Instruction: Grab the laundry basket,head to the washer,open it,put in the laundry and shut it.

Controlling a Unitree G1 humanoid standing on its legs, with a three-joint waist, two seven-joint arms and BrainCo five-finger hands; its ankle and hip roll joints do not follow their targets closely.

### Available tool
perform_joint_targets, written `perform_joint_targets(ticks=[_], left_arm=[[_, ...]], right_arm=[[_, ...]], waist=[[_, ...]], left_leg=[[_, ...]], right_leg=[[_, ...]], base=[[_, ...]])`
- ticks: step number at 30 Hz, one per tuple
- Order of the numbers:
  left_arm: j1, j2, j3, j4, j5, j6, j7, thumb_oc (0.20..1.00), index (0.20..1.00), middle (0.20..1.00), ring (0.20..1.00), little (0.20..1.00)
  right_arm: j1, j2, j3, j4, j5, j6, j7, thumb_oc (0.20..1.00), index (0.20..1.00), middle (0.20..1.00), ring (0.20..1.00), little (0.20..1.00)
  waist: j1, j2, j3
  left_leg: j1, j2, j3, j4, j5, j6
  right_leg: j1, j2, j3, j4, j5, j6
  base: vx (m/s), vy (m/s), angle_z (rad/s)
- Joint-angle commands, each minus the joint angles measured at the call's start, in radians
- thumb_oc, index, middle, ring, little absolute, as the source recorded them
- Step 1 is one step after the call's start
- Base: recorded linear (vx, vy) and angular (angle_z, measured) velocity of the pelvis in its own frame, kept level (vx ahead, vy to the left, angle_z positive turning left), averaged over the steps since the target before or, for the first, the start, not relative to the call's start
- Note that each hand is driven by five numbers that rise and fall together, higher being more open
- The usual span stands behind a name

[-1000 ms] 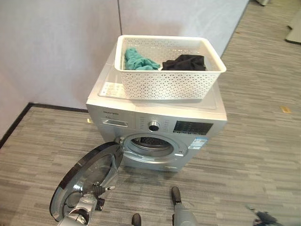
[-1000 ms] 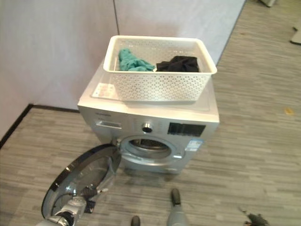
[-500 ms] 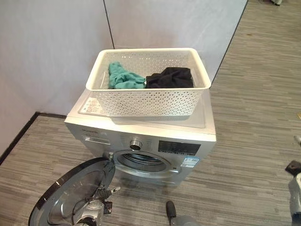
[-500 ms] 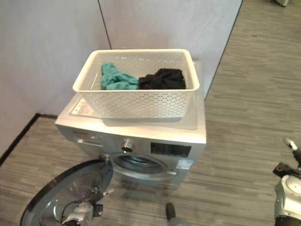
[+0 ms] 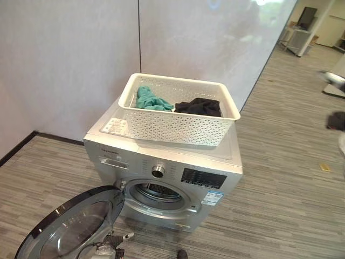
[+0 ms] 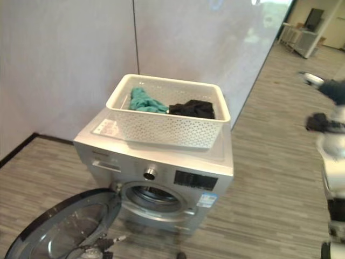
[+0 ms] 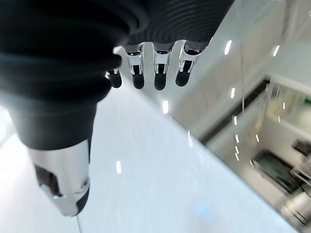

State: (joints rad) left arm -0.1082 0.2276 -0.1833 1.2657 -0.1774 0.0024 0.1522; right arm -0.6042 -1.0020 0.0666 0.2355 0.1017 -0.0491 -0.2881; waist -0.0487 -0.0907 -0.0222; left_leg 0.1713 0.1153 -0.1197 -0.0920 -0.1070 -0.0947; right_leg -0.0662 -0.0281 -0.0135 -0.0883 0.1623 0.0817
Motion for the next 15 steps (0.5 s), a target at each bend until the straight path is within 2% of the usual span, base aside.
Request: perform_joint_targets(ticks=[1, 4, 5, 8, 12, 13, 15], left_arm=[[-0.048, 0.046, -0.033, 0.048, -0.014, -0.023, -0.036, 1.0, 1.0, 1.0, 1.0, 1.0], [-0.042, 0.042, -0.042, 0.057, -0.04, -0.023, -0.058, 1.0, 1.0, 1.0, 1.0, 1.0], [-0.042, 0.041, -0.041, 0.057, -0.04, -0.023, -0.058, 1.0, 1.0, 1.0, 1.0, 1.0], [-0.029, 0.044, -0.042, 0.056, -0.058, -0.03, -0.073, 1.0, 1.0, 1.0, 1.0, 1.0], [-0.019, 0.049, -0.037, 0.06, -0.074, -0.034, -0.08, 1.0, 1.0, 1.0, 1.0, 1.0], [-0.015, 0.057, -0.029, 0.062, -0.087, -0.036, -0.083, 1.0, 1.0, 1.0, 1.0, 1.0], [-0.015, 0.061, -0.024, 0.061, -0.092, -0.037, -0.084, 1.0, 1.0, 1.0, 1.0, 1.0]], right_arm=[[-0.196, -0.077, 0.127, 0.131, -0.012, 0.062, 0.135, 1.0, 1.0, 1.0, 1.0, 1.0], [-0.425, -0.066, 0.345, 0.305, -0.004, 0.065, 0.199, 1.0, 1.0, 1.0, 1.0, 1.0], [-0.428, -0.065, 0.348, 0.307, -0.003, 0.065, 0.199, 1.0, 1.0, 1.0, 1.0, 1.0], [-0.59, -0.016, 0.522, 0.459, 0.011, 0.065, 0.271, 1.0, 1.0, 1.0, 1.0, 1.0], [-0.674, 0.042, 0.59, 0.559, 0.037, 0.06, 0.302, 1.0, 1.0, 1.0, 1.0, 1.0], [-0.714, 0.08, 0.629, 0.627, 0.054, 0.067, 0.33, 1.0, 1.0, 1.0, 1.0, 1.0], [-0.736, 0.091, 0.655, 0.649, 0.054, 0.072, 0.346, 1.0, 1.0, 1.0, 1.0, 1.0]], waist=[[0.048, -0.027, 0.038], [0.054, -0.034, 0.043], [0.052, -0.033, 0.043], [0.064, -0.043, 0.049], [0.076, -0.051, 0.054], [0.088, -0.062, 0.058], [0.092, -0.067, 0.06]], left_leg=[[-0.026, -0.012, -0.002, 0.018, 0.007, 0.047], [-0.029, -0.013, -0.005, 0.015, 0.014, 0.045], [-0.029, -0.013, -0.005, 0.015, 0.014, 0.045], [-0.036, -0.013, -0.012, 0.014, 0.02, 0.041], [-0.043, -0.012, -0.015, 0.016, 0.024, 0.038], [-0.054, -0.011, -0.02, 0.018, 0.028, 0.036], [-0.06, -0.009, -0.023, 0.019, 0.03, 0.035]], right_leg=[[-0.006, -0.077, 0.01, 0.109, -0.102, 0.083], [-0.006, -0.079, 0.004, 0.11, -0.099, 0.081], [-0.006, -0.079, 0.004, 0.11, -0.099, 0.081], [-0.004, -0.081, -0.006, 0.108, -0.099, 0.081], [-0.003, -0.081, -0.013, 0.103, -0.099, 0.08], [-0.005, -0.082, -0.021, 0.098, -0.099, 0.081], [-0.007, -0.082, -0.024, 0.095, -0.099, 0.08]], base=[[-0.04, 0.015, 0.04], [-0.03, 0.019, 0.1], [-0.02, 0.011, 0.05], [-0.01, 0.011, 0.08], [0.0, -0.002, 0.04], [0.0, -0.024, 0.1], [0.0, -0.02, 0.1]])
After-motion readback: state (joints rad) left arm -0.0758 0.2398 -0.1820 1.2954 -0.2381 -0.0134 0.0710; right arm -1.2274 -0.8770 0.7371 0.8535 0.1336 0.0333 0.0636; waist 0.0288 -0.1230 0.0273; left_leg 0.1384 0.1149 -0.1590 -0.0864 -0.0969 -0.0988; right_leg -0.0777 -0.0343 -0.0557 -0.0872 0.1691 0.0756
